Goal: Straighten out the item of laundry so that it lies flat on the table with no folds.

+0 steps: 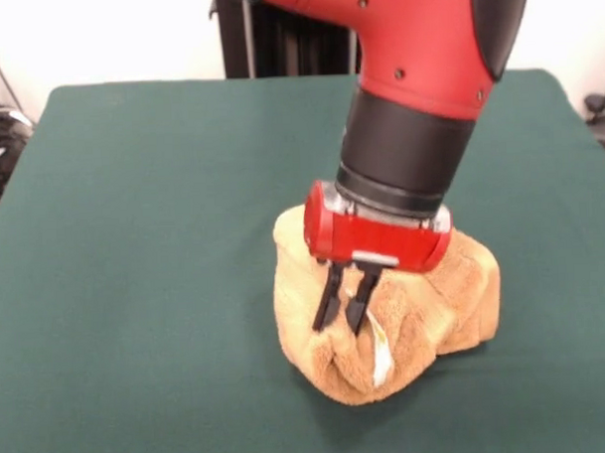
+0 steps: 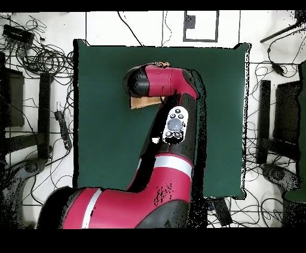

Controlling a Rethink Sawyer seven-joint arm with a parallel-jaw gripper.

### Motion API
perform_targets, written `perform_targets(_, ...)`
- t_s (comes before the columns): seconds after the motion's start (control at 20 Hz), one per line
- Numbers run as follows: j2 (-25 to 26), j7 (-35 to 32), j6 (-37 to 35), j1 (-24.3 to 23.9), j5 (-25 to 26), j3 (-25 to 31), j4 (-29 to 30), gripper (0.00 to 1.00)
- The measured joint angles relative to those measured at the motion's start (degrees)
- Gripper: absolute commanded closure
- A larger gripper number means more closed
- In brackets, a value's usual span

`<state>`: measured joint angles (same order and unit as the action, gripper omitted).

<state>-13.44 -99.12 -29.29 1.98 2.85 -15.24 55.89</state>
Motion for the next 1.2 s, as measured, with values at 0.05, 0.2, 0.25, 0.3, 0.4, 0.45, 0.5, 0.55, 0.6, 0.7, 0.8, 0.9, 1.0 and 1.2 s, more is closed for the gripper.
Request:
perform_targets(0.05,-0.70,0.00,-0.77,-0.10,-0.02,0.07,0.28,1.00)
perform_targets(0.2,-3.85,0.00,-3.41,-1.08,-0.01,0.52,1.54,1.00)
perform_targets(0.25,-4.86,0.00,-4.18,-1.44,-0.01,0.68,1.93,1.00)
perform_targets(0.3,-5.55,0.00,-4.52,-1.74,-0.01,0.72,2.17,1.00)
perform_targets(0.4,-7.23,0.00,-4.99,-2.53,0.00,0.79,2.70,1.00)
perform_targets(0.45,-7.89,0.00,-5.00,-2.89,0.00,0.82,2.90,1.00)
perform_targets(0.5,-8.50,0.00,-5.00,-3.25,0.00,0.83,3.06,1.00)
perform_targets(0.55,-8.93,0.00,-5.00,-3.51,0.01,0.83,3.15,1.00)
perform_targets(0.6,-9.79,0.00,-5.00,-4.02,0.01,0.85,3.33,1.00)
perform_targets(0.7,-10.31,0.00,-5.00,-4.35,0.02,0.85,3.39,1.00)
perform_targets(0.8,-10.84,0.00,-5.00,-4.59,0.01,0.86,3.53,1.00)
perform_targets(0.9,-11.36,0.00,-5.00,-4.77,0.01,0.87,3.68,1.00)
perform_targets(1.0,-11.65,0.00,-5.00,-4.78,0.02,0.92,3.92,1.00)
perform_targets(1.2,-12.25,0.00,-5.00,-4.78,0.05,1.04,4.67,1.00)
